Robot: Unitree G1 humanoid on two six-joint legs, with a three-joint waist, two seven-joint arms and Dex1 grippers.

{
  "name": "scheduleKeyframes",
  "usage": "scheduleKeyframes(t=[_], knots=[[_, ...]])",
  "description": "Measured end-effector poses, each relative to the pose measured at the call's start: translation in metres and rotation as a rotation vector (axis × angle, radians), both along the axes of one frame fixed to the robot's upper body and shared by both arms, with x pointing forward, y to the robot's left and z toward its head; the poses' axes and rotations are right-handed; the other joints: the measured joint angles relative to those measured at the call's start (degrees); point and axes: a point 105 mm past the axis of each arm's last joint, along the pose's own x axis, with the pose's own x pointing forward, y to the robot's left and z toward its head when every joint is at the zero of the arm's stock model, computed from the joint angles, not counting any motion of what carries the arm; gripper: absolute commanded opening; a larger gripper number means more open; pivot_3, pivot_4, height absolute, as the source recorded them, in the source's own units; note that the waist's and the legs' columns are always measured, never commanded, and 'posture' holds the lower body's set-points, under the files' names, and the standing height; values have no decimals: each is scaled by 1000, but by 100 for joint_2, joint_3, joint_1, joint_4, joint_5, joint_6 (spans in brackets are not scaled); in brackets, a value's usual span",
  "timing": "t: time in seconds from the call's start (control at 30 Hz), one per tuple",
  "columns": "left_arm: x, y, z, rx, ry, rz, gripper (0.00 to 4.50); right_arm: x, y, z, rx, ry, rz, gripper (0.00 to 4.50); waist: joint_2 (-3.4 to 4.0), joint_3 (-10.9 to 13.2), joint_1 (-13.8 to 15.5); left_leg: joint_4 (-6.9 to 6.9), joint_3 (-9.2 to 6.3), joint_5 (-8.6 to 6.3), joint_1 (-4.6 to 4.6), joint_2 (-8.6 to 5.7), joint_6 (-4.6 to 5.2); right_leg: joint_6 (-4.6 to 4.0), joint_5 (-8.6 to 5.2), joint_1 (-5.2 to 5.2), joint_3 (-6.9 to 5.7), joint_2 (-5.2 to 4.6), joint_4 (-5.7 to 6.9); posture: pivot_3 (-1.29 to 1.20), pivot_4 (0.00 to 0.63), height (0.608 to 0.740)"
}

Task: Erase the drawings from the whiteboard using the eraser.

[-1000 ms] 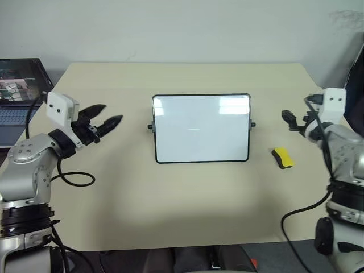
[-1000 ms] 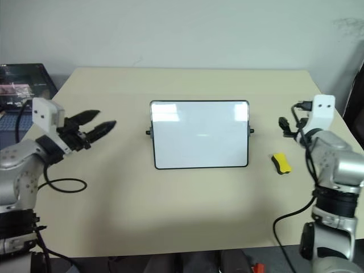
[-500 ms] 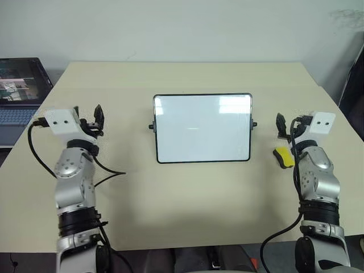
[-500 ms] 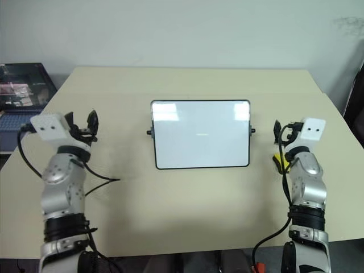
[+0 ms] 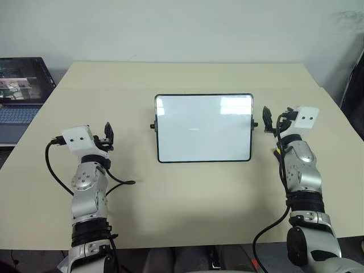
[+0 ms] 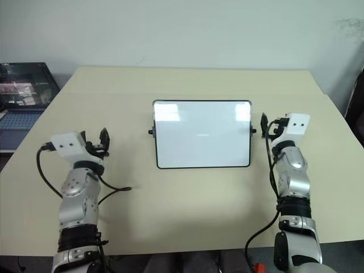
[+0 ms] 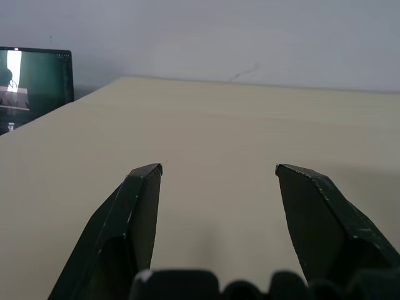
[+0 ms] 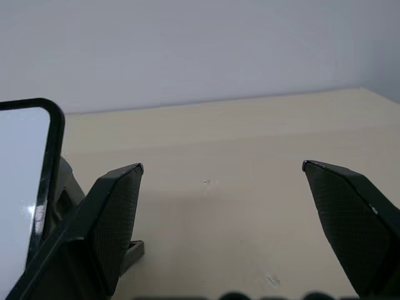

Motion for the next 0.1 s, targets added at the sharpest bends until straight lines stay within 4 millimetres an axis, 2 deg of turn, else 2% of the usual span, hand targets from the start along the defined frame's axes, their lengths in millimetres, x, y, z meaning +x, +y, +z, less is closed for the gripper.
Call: scheduleKeyframes(t=[0.1], knots=[[-1,4,1,2,-2,11,3143,0,-1,0,4,1,-11,4476,0,0,-2,0,-5,0,-1,-1,0,0,0,0,3,-9,-2,0,150,740]])
